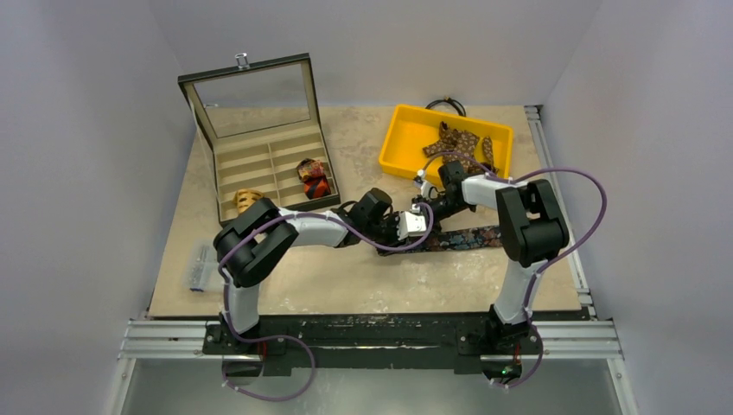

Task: Roll the ties
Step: Roll the tie at the center of the board.

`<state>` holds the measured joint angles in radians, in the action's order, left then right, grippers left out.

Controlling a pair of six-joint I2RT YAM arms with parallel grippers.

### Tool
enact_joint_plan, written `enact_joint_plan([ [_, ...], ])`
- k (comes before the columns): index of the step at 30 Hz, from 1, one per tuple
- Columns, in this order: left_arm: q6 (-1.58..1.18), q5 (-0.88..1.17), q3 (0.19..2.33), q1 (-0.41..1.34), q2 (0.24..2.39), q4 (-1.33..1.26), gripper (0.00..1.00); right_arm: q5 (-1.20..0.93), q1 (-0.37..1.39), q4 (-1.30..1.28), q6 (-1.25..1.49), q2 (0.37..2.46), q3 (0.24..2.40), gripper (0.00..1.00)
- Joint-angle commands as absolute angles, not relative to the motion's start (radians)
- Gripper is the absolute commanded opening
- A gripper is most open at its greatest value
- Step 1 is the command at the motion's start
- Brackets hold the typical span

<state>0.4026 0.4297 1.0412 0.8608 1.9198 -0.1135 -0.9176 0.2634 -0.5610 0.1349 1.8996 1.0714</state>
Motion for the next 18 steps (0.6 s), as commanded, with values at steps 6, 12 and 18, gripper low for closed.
enact_joint_plan([
  [6, 0.416, 0.512, 0.997, 0.826, 1.888, -0.047, 0.61, -0.798, 0.255, -0.601, 0.008, 1.980, 1.071, 0.00],
  [12, 0.343, 0.638, 0.983, 0.816, 1.865, -0.183, 0.63, -0.700, 0.228, -0.608, -0.030, 2.012, 1.061, 0.00],
  [18, 0.316, 0.589, 0.998, 0.831, 1.918, -0.214, 0.62, -0.635, 0.225, -0.616, -0.033, 2.008, 1.063, 0.00],
])
